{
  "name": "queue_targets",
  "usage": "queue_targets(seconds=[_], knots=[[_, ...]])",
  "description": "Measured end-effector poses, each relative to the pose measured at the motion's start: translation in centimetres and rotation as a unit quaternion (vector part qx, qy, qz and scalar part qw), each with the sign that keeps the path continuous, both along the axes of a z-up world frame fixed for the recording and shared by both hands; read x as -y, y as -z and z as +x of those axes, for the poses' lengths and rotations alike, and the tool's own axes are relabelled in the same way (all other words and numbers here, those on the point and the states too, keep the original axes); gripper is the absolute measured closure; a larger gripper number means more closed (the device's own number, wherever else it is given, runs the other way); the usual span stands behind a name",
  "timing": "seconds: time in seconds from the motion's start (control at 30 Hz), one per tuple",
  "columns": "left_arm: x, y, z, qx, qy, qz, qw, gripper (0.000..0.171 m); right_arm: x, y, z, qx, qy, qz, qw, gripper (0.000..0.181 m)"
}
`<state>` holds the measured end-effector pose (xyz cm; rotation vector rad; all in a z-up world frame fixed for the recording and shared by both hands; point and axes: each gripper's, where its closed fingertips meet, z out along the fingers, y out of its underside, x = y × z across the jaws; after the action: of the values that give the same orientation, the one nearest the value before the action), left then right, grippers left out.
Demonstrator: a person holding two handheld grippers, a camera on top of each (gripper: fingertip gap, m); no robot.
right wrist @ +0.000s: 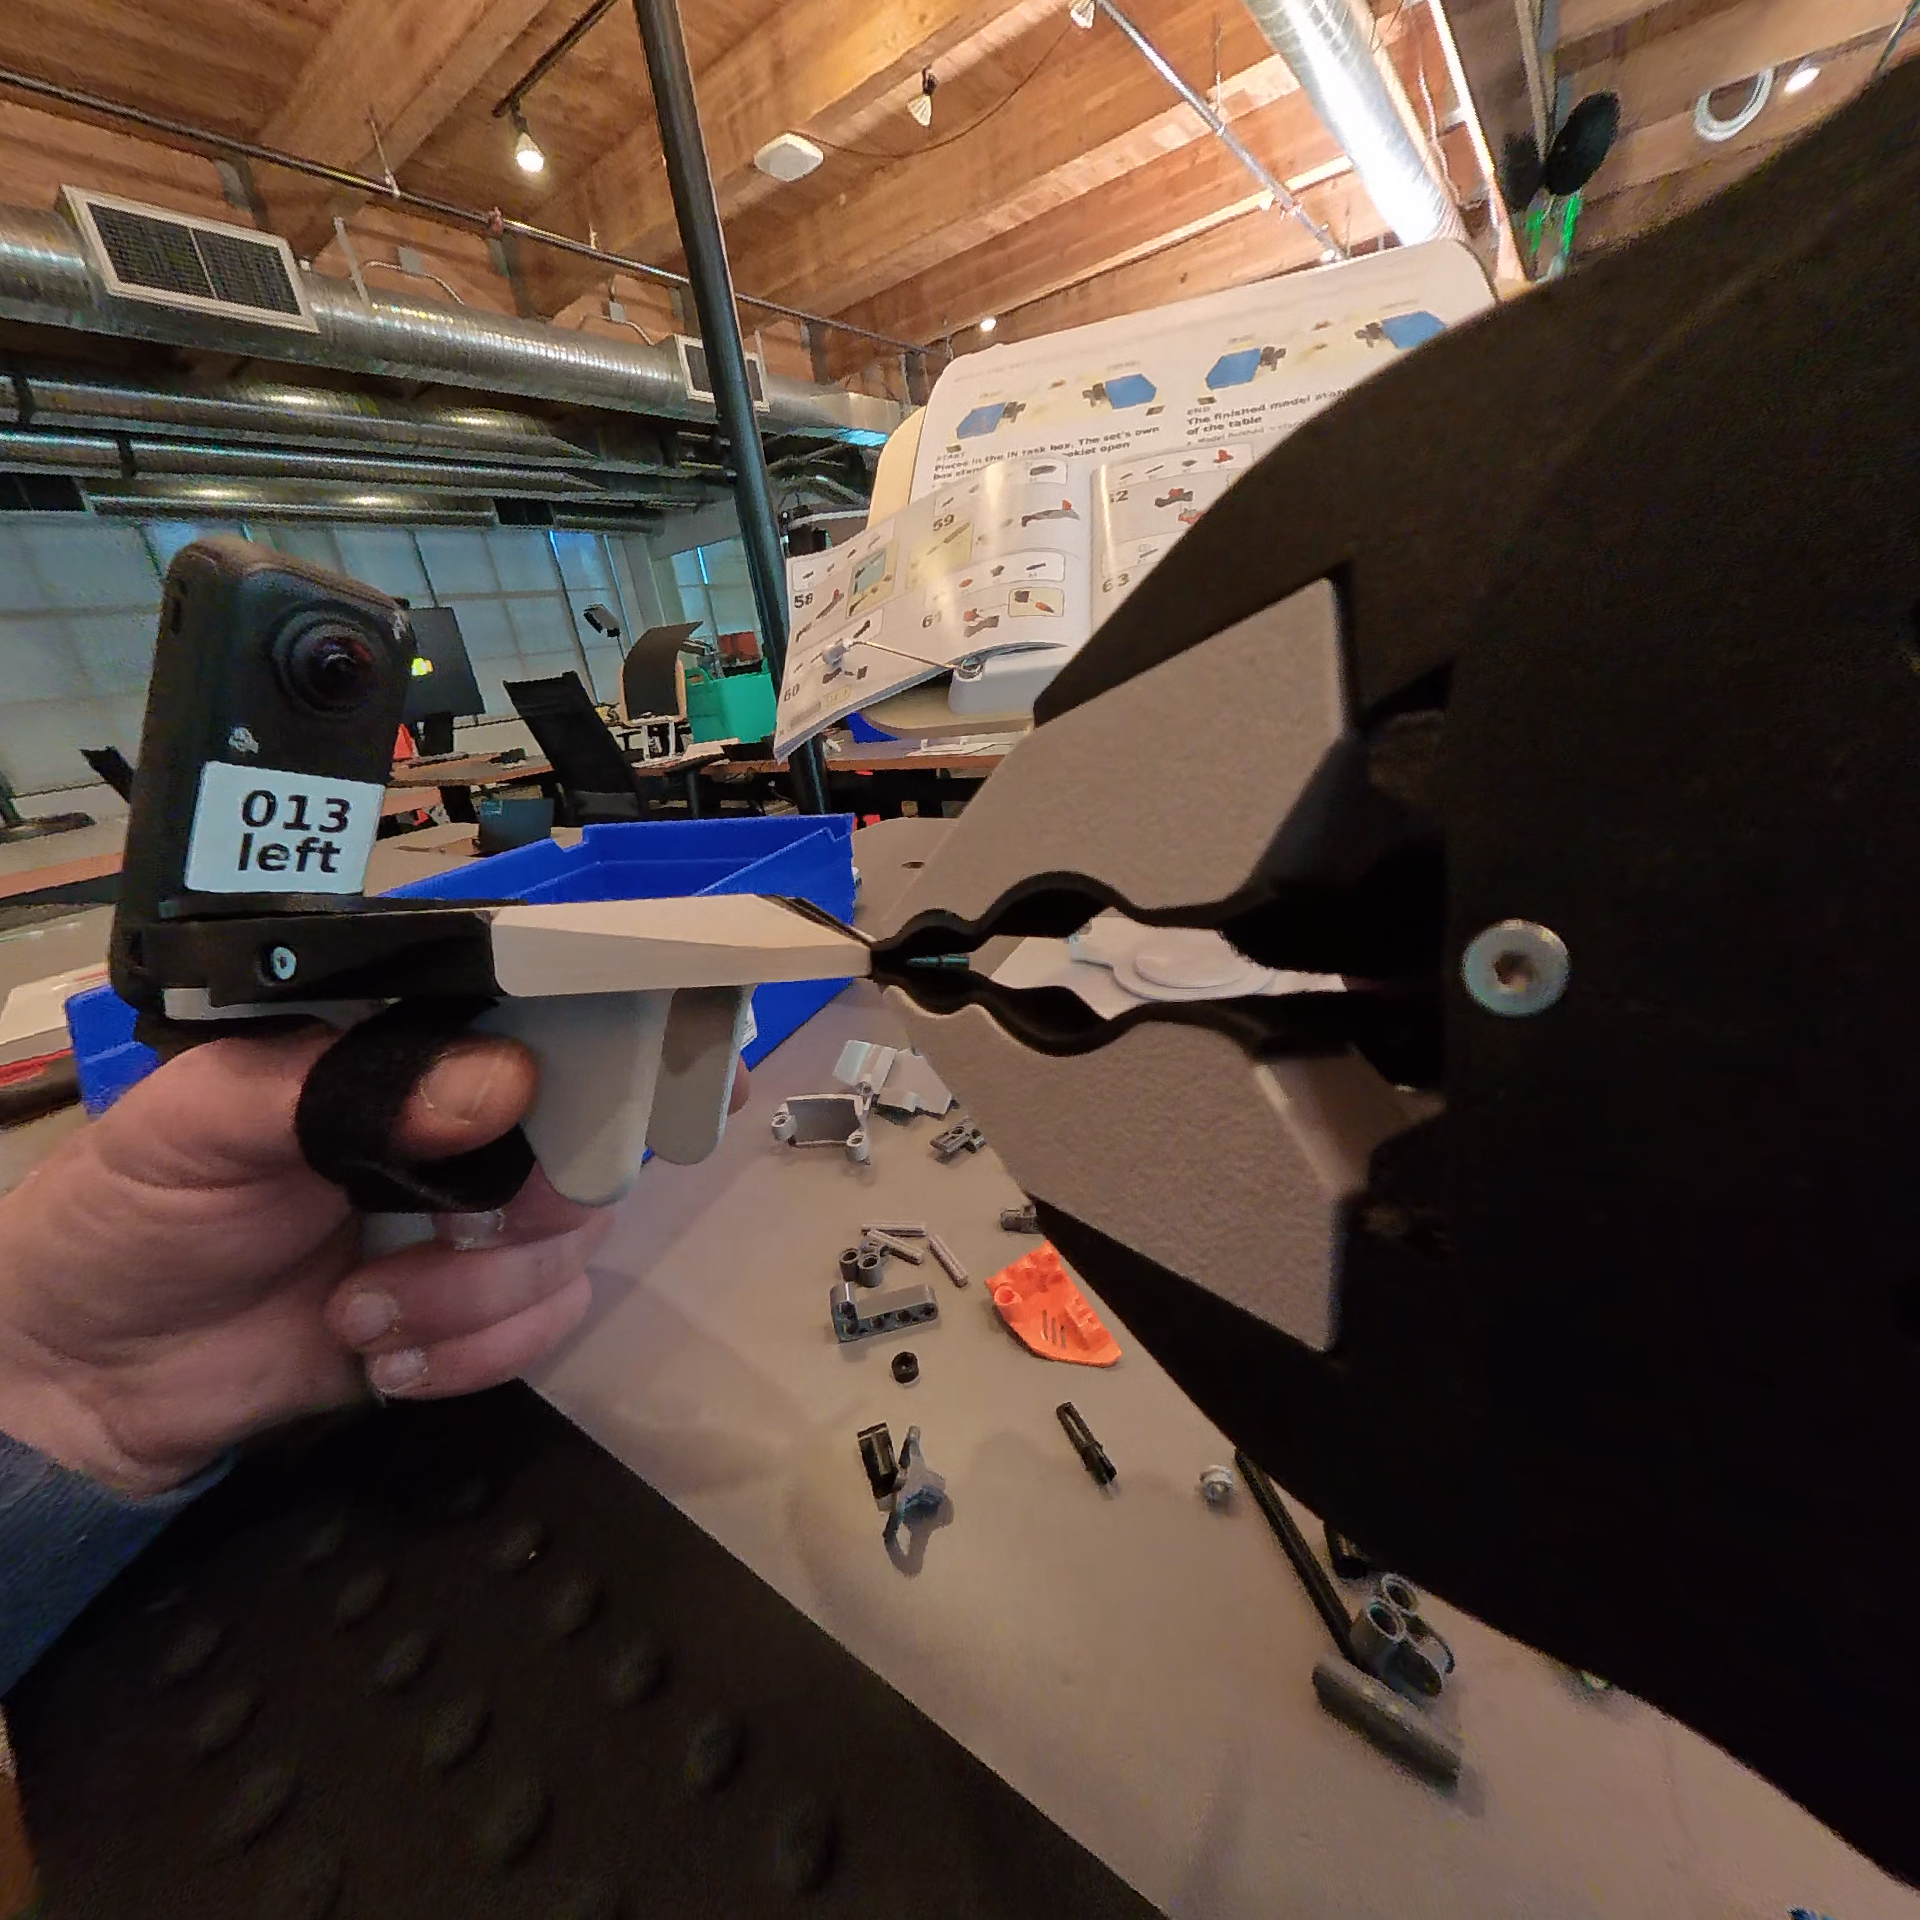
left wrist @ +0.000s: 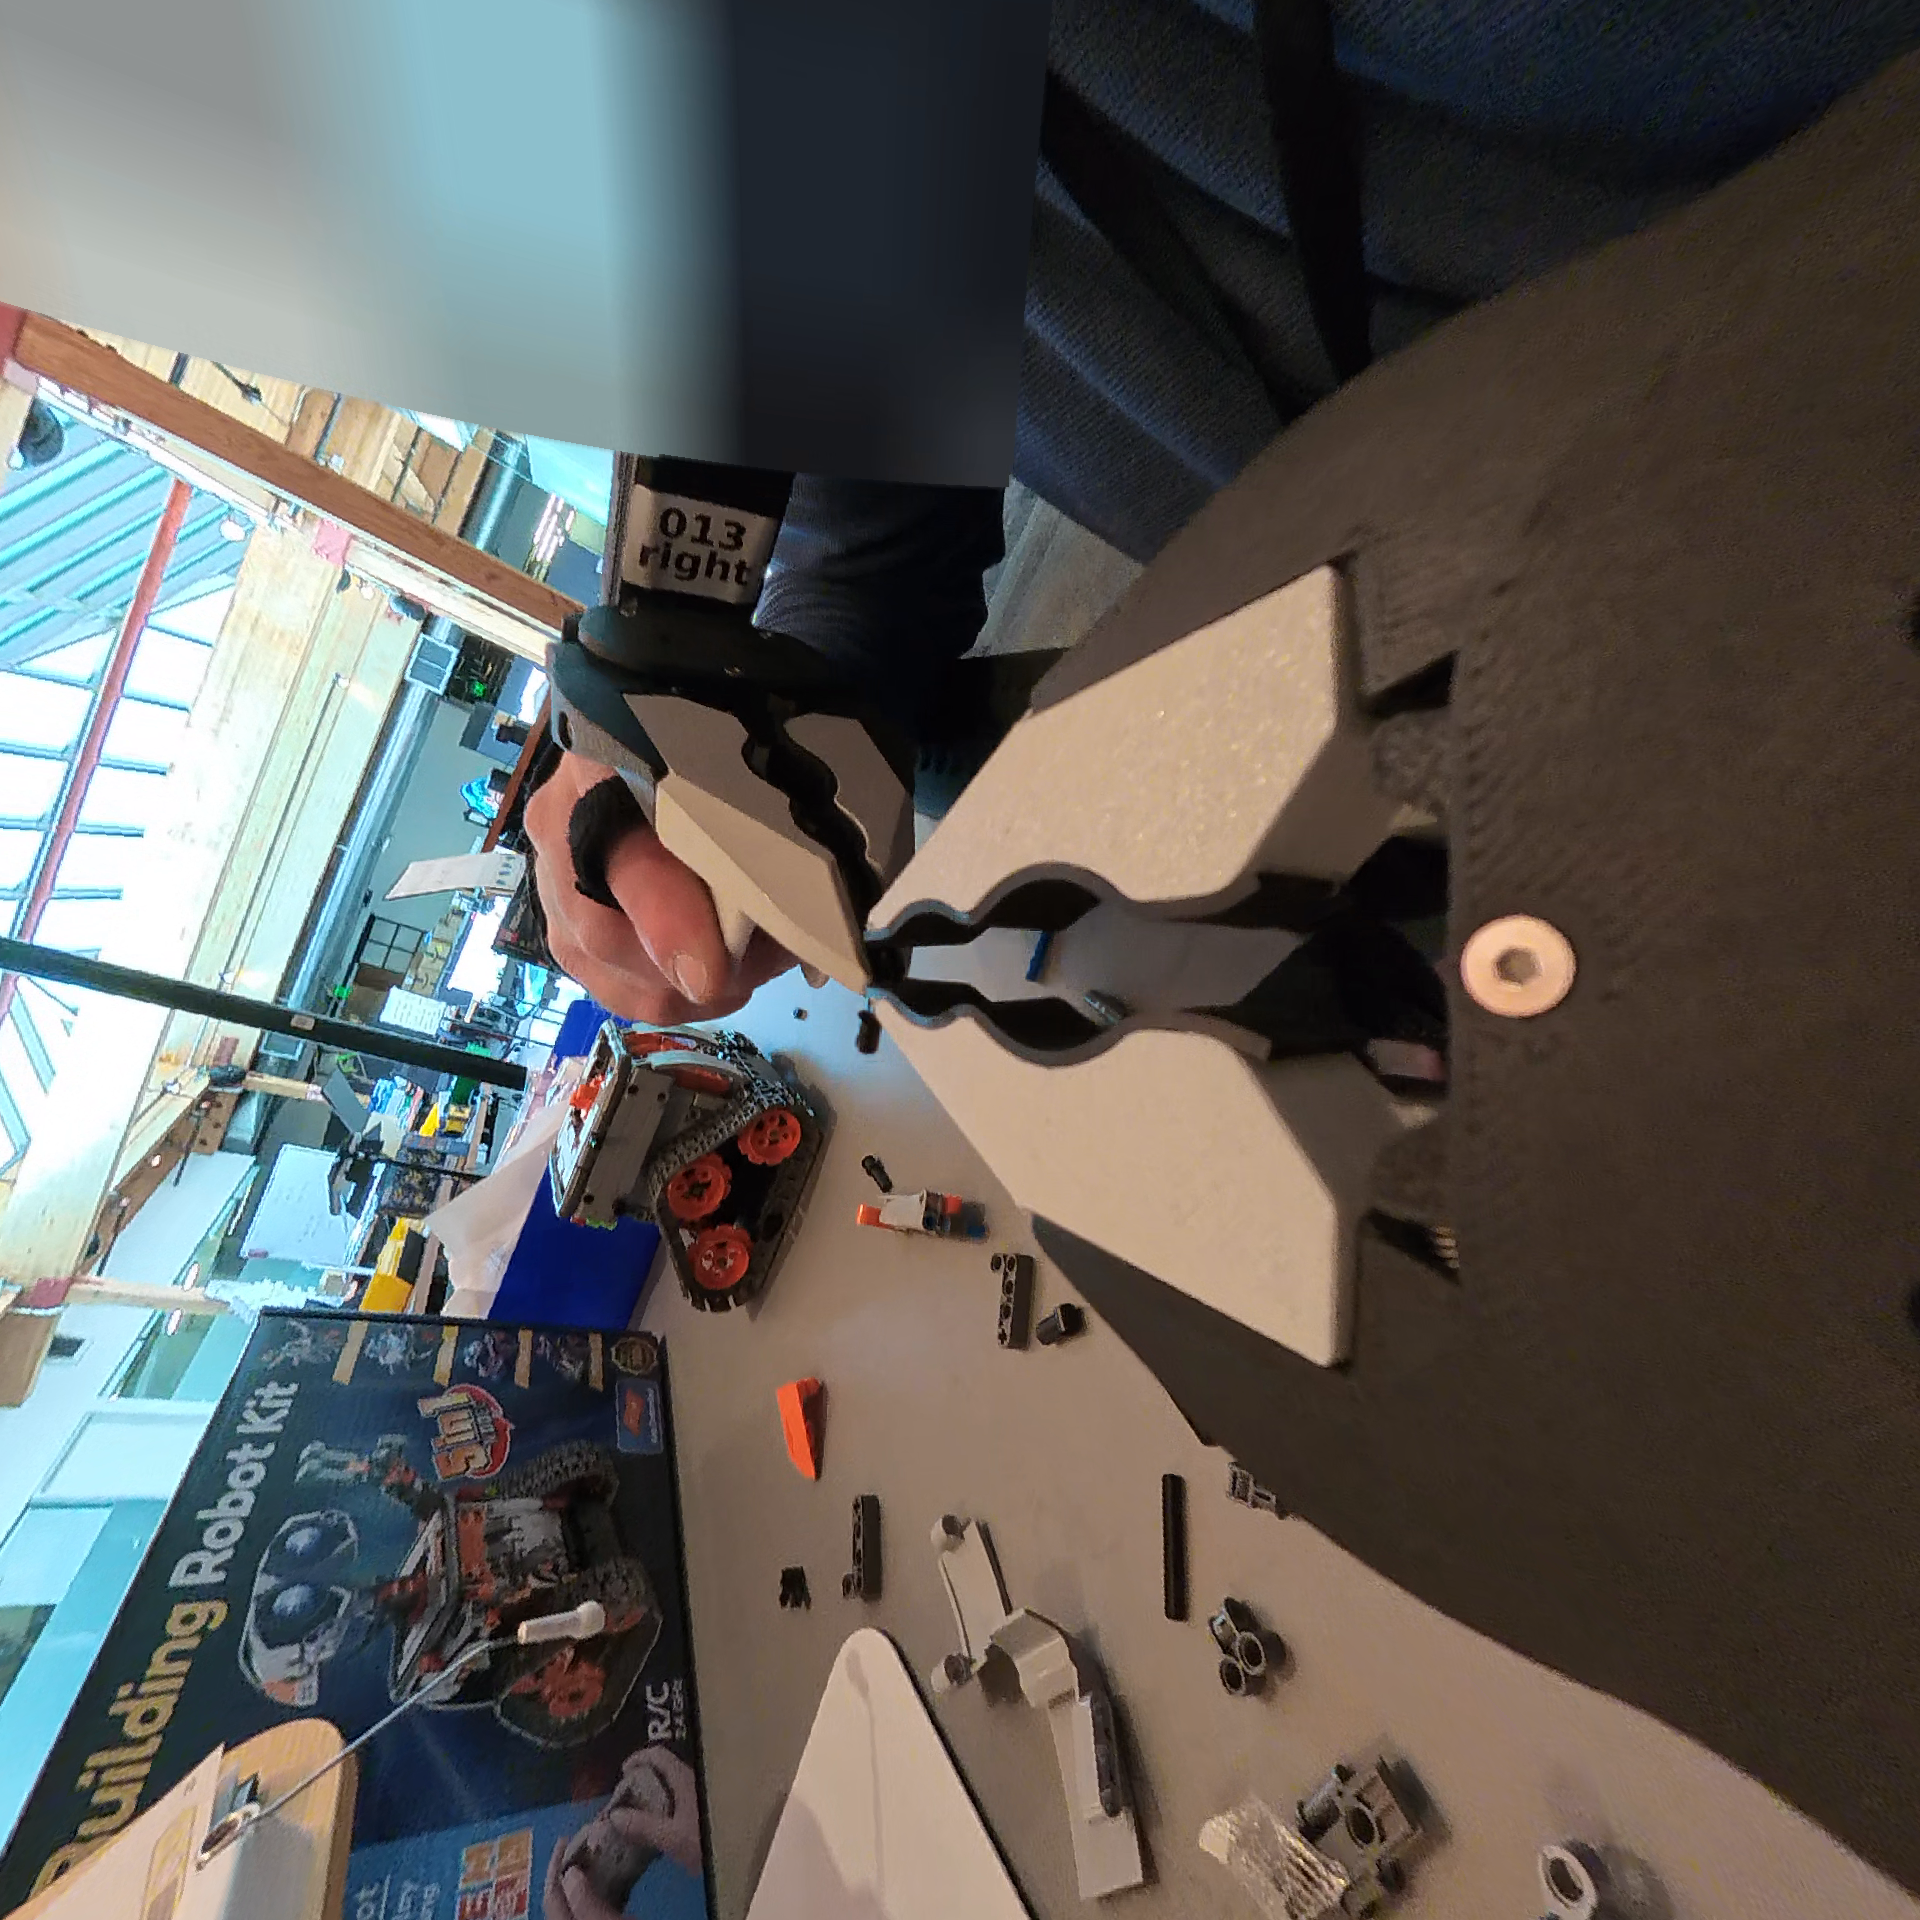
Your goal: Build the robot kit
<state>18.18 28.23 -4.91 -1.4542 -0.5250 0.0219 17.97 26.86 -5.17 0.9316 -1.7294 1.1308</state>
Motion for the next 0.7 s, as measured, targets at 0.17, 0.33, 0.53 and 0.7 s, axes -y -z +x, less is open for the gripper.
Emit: queue_targets(seconds=[0.17,0.33,0.53,0.7], knots=[[0.1,-0.3,0.3,0.005,0.018,0.017,1.000,0.171,-0.1,-0.2,0.2,0.026,-0.011,-0.011,1.000,0.181],[0.0,0.1,0.1,0.008,0.012,0.014,1.000,0.171,-0.2,0.1,0.0,0.042,-0.008,-0.013,0.999,0.181],[-0.2,0.9,-0.7,-0.005,-0.035,-0.030,0.999,0.163,0.1,0.4,-0.8,0.019,0.025,-0.009,0.999,0.181],[-0.1,1.1,-0.7,-0.009,-0.040,-0.038,0.998,0.164,0.1,0.6,-0.8,-0.020,0.030,-0.001,0.999,0.181]])
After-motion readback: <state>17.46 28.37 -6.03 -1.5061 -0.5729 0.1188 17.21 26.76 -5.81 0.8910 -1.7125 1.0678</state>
